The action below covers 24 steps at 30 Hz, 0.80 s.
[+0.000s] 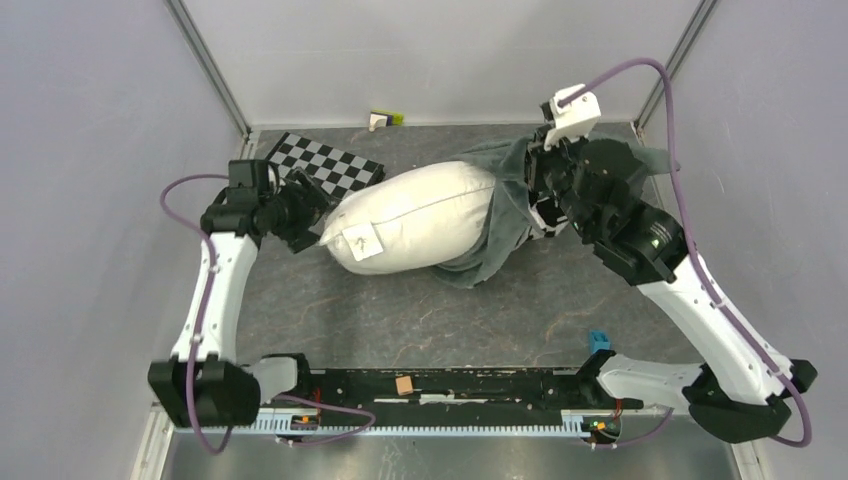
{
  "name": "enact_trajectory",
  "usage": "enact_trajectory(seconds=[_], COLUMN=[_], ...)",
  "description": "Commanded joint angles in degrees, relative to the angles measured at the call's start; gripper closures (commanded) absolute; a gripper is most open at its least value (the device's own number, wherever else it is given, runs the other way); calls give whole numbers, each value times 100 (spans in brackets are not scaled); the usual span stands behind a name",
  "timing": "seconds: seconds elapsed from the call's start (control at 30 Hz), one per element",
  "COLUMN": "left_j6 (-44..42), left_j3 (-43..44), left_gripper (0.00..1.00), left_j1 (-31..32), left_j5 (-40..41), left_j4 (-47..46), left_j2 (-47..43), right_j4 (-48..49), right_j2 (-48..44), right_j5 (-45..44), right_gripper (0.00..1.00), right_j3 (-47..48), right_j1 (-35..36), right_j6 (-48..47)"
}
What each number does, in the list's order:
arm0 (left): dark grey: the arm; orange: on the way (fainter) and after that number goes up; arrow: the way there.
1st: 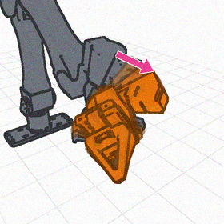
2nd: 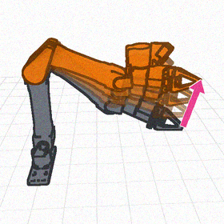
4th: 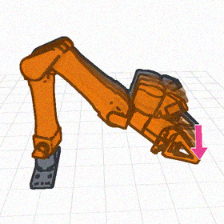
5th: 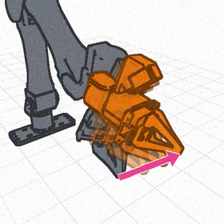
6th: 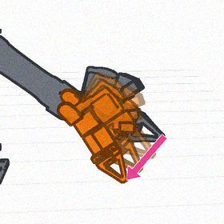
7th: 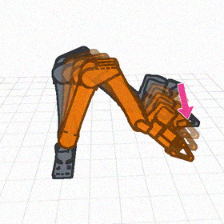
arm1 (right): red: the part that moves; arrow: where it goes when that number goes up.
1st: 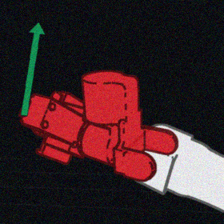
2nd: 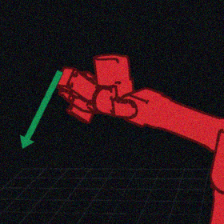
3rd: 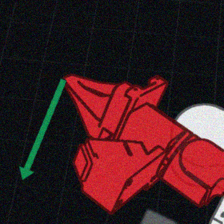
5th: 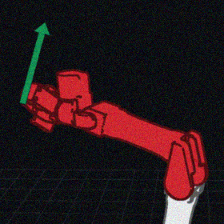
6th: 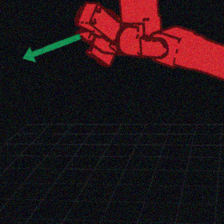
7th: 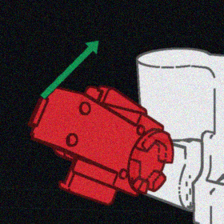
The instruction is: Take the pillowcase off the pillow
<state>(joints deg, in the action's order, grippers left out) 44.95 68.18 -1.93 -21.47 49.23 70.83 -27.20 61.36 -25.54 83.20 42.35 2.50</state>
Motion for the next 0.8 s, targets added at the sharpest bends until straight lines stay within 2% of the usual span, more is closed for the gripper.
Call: enact_trajectory(seconds=[0.0, 0.07, 0.17, 0.37, 0.57, 0.6, 0.63, 0.67, 0.7, 0.73, 0.77], left_j6=[-517, -622, -934, -1330, -1212, -1201, -1214, -1230, -1247, -1233, -1187], left_j3=[-197, -155, 44, -344, -1006, -1042, -1033, -995, -905, -818, -737], left_gripper=[0, 0, 0, 0, 0, 0, 0, 0, 0, 0, 0], left_j1=[-40, -38, -43, -43, 66, 75, 73, 66, 70, 70, 70], left_j5=[326, 440, 299, -853, -1564, -1543, -1417, -1170, -820, -284, 281], left_j4=[192, 223, 87, -1029, -1904, -1913, -1837, -1730, -1567, -1346, -1185], left_j2=[-983, -1077, -1155, -1656, -1814, -1747, -1680, -1617, -1580, -1579, -1613], right_j4=[324, 319, 422, 765, 635, 597, 584, 609, 635, 665, 708], right_j2=[746, 1289, 2049, 3251, 4639, 4766, 4863, 4890, 4872, 4811, 4727], right_j5=[-432, -743, -654, 313, 952, 1005, 1127, 1286, 1356, 1348, 1349], right_gripper=[100, 100, 100, 100, 99, 89, 75, 47, 26, 17, 15], right_j3=[1324, 1653, 1920, 1977, 2827, 2938, 3028, 3044, 3031, 2993, 2945], right_j1=[-67, -140, -483, -1314, -1586, -1604, -1623, -1645, -1664, -1676, -1685], right_j6=[-405, -541, -505, 9, 191, 213, 216, 199, 217, 218, 173])
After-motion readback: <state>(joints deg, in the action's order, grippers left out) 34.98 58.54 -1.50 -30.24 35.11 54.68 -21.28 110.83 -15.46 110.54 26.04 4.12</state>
